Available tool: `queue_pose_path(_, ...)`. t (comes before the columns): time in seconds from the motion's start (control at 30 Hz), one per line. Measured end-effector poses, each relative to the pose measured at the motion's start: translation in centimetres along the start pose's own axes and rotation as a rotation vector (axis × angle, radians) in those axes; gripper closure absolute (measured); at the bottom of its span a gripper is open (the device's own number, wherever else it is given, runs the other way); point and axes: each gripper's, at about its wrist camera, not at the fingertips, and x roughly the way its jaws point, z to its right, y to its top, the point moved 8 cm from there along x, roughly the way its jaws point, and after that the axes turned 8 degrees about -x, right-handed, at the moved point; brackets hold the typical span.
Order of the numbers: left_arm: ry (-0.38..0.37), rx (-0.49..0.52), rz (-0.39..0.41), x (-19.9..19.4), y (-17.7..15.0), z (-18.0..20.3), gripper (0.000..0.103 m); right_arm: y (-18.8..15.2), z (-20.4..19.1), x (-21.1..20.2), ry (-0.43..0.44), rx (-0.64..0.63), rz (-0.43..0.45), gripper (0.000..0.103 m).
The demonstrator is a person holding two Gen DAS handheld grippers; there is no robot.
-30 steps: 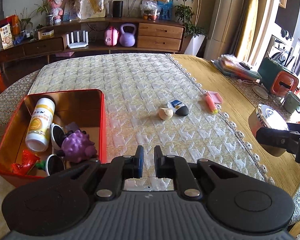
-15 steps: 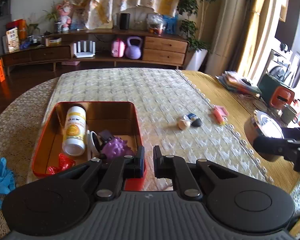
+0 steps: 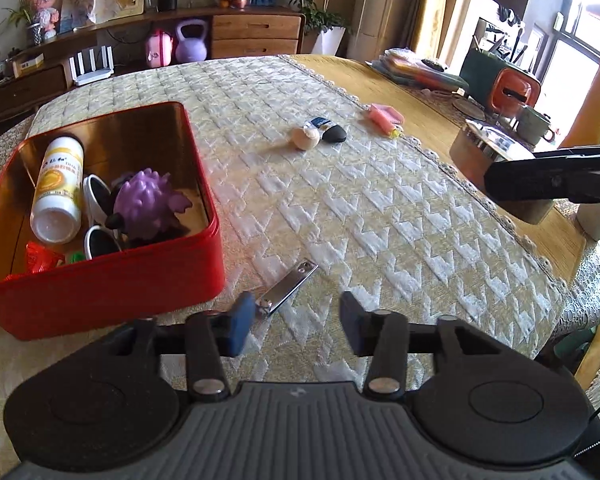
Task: Organize rigid objects
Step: 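Carry the clipper with the left tool while the right tool carries the silver tin to the red tin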
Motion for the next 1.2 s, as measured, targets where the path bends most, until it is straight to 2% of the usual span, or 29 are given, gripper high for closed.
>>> queue_pose_path(0.03,0.004,-0.01,0.002,0.2,-0.2,-0.4,0.04,-0.2,0.0,0.1,0.005,0.004,-0.002,0.027)
queue_pose_path(0.17,0.01,-0.013,-0.009,1.4,-0.7,-1.0,0.04,-1.1,0.2,0.4,0.014,0.019,-0.014,0.027)
queue_pose_path(0.33,0.03,0.035,0.01,2.2,-0.4,-0.3,0.041,-1.6,0.8,0.6,0.018,0.035,-0.02,0.027)
queue_pose_path(0.4,0.044,0.05,0.017,2.5,-0.1,-0.2,0.05,-1.7,1.0,0.6,0.016,0.04,-0.022,0.027)
queue_pose_path(0.43,0.055,0.061,0.021,2.6,0.1,0.0,0.062,-1.7,1.1,0.7,0.016,0.044,-0.023,0.027)
queue_pose_path(0.47,0.059,0.073,0.021,2.7,0.1,0.2,0.067,-1.8,1.3,0.7,0.016,0.046,-0.024,0.027)
queue_pose_path(0.6,0.06,0.118,0.023,2.8,-0.1,1.1,0.076,-1.9,1.7,0.8,0.009,0.054,-0.025,0.027)
queue_pose_path(0.67,0.069,0.148,0.026,2.9,-0.2,1.7,0.087,-2.0,1.9,0.9,0.007,0.06,-0.026,0.027)
queue_pose_path(0.73,0.089,0.178,0.035,2.9,-0.3,2.3,0.092,-2.1,2.1,1.0,0.003,0.06,-0.027,0.027)
queue_pose_path(0.93,0.109,0.147,0.051,2.4,0.3,2.2,0.092,-2.0,2.3,0.9,-0.004,0.056,-0.025,0.027)
queue_pose_path(1.2,0.112,0.046,0.136,-1.4,3.1,1.0,0.092,-1.0,1.6,0.3,-0.001,0.033,-0.009,0.027)
